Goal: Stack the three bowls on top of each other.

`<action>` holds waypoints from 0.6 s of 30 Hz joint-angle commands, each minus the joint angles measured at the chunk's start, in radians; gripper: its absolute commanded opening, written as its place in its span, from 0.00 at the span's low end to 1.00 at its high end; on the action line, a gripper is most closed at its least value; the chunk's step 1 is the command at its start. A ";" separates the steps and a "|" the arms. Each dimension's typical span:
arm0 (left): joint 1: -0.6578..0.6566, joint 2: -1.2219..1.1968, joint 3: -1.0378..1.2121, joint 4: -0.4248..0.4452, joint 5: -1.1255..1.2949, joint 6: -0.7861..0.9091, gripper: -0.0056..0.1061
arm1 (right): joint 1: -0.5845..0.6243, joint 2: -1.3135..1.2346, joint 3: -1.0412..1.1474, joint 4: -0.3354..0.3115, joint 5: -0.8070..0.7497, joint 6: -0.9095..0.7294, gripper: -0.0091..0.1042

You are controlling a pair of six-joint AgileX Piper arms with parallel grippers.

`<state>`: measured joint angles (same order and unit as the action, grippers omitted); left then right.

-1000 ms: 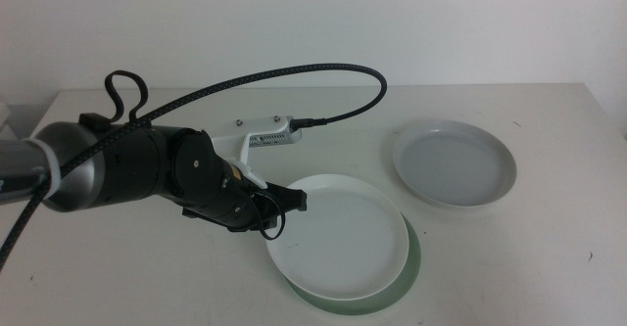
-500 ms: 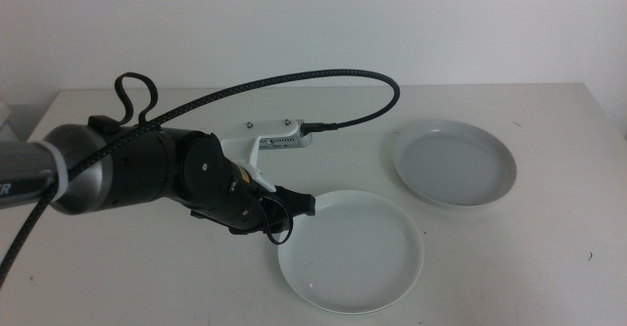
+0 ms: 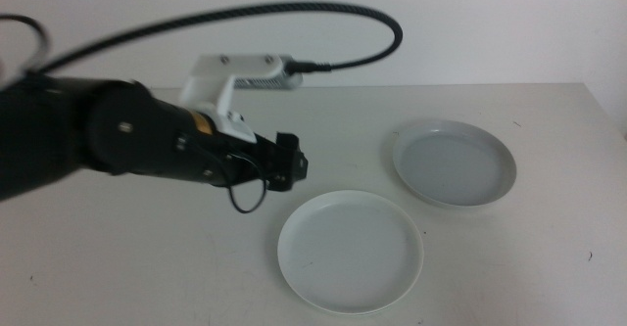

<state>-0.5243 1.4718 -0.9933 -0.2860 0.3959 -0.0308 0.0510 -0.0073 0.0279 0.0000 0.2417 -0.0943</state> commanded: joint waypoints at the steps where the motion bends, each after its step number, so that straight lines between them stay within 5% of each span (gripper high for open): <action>1: -0.004 -0.133 -0.029 0.003 0.019 0.058 0.88 | -0.006 0.013 -0.006 -0.009 -0.071 -0.006 0.46; 10: -0.004 -0.478 -0.029 0.029 0.263 0.210 0.88 | -0.006 0.013 -0.006 -0.009 -0.071 -0.006 0.46; 18: -0.005 -0.657 -0.029 -0.059 0.457 0.347 0.88 | -0.006 0.013 -0.006 -0.009 -0.071 -0.006 0.46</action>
<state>-0.5243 0.8434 -0.9933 -0.3074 0.8824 0.2998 0.0510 -0.0073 0.0279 0.0000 0.2417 -0.0943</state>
